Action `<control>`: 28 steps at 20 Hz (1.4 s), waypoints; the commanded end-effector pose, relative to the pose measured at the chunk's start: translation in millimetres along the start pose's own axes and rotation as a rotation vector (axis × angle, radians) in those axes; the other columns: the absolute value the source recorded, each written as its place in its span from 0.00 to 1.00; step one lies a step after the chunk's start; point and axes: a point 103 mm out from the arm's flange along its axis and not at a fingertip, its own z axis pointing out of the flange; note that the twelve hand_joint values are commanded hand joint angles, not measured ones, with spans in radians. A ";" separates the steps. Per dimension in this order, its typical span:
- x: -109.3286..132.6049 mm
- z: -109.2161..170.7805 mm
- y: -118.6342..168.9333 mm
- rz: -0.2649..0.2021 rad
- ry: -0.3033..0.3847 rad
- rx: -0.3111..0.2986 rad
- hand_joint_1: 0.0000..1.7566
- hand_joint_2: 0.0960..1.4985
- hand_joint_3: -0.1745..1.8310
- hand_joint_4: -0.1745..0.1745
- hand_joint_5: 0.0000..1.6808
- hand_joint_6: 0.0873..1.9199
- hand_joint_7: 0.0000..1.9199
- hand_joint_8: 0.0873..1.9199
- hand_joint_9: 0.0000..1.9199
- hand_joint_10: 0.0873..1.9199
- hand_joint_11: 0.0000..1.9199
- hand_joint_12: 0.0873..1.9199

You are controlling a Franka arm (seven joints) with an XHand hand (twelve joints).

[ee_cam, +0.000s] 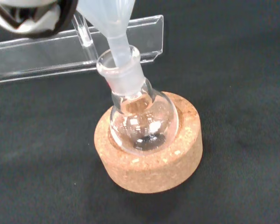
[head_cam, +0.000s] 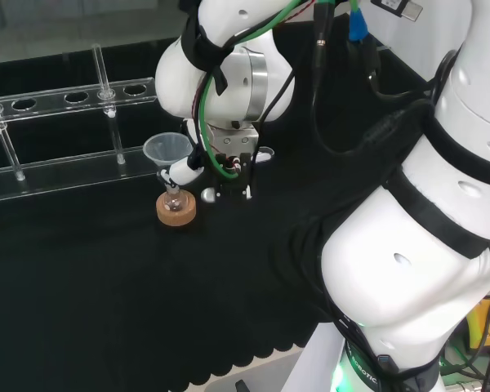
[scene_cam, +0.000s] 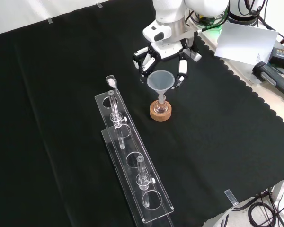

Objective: Place the funnel on the round-bottom flask.

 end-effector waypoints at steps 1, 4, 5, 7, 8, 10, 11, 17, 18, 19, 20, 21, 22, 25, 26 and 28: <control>1.4 7.5 -1.0 -0.008 -0.028 0.012 0.50 0.34 0.54 0.30 0.42 0.33 0.56 0.42 0.46 0.20 0.00 0.80; 2.4 10.6 -1.8 -0.009 -0.032 0.018 0.50 0.34 0.54 0.30 0.42 0.33 0.56 0.42 0.46 0.20 0.00 0.80; 3.2 11.7 -1.9 -0.008 -0.031 0.019 0.50 0.34 0.54 0.30 0.42 0.33 0.56 0.42 0.46 0.20 0.00 0.80; 3.8 13.3 -1.9 -0.008 -0.033 0.022 0.50 0.34 0.54 0.30 0.42 0.33 0.56 0.42 0.46 0.20 0.00 0.80; 3.7 13.5 -1.8 -0.008 -0.031 0.021 0.50 0.34 0.54 0.30 0.42 0.33 0.56 0.42 0.46 0.20 0.00 0.80; 3.3 13.5 -0.9 -0.011 -0.032 0.024 0.50 0.34 0.54 0.30 0.42 0.33 0.56 0.42 0.46 0.20 0.00 0.80; 2.8 13.2 -0.4 -0.012 -0.031 0.027 0.50 0.34 0.54 0.30 0.42 0.33 0.56 0.42 0.46 0.20 0.00 0.80; -1.8 12.8 0.9 -0.011 -0.024 0.049 0.44 0.31 0.49 0.29 0.32 0.29 0.51 0.39 0.43 0.21 0.00 0.79; -2.2 12.8 0.7 -0.012 -0.025 0.051 0.43 0.31 0.48 0.29 0.32 0.29 0.50 0.39 0.42 0.21 0.00 0.78; -2.6 12.7 0.4 -0.013 -0.027 0.052 0.42 0.31 0.46 0.30 0.31 0.28 0.50 0.38 0.41 0.22 0.00 0.78; -2.8 12.8 0.1 -0.013 -0.026 0.054 0.41 0.32 0.45 0.30 0.31 0.27 0.49 0.37 0.40 0.23 0.00 0.78; -3.1 12.9 -0.2 -0.013 -0.028 0.057 0.41 0.32 0.44 0.31 0.31 0.27 0.48 0.36 0.39 0.23 0.00 0.78; -3.6 12.9 -0.4 -0.013 -0.025 0.059 0.41 0.32 0.43 0.31 0.31 0.26 0.47 0.35 0.38 0.24 0.00 0.78; -4.6 12.5 -0.6 -0.013 -0.028 0.063 0.40 0.33 0.41 0.31 0.30 0.23 0.45 0.32 0.36 0.26 0.00 0.78; -4.7 12.4 -0.4 -0.014 -0.031 0.064 0.39 0.33 0.41 0.31 0.30 0.22 0.44 0.31 0.35 0.27 0.00 0.78; -5.0 12.0 -0.2 -0.016 -0.032 0.066 0.39 0.33 0.39 0.31 0.29 0.19 0.42 0.29 0.33 0.28 0.00 0.77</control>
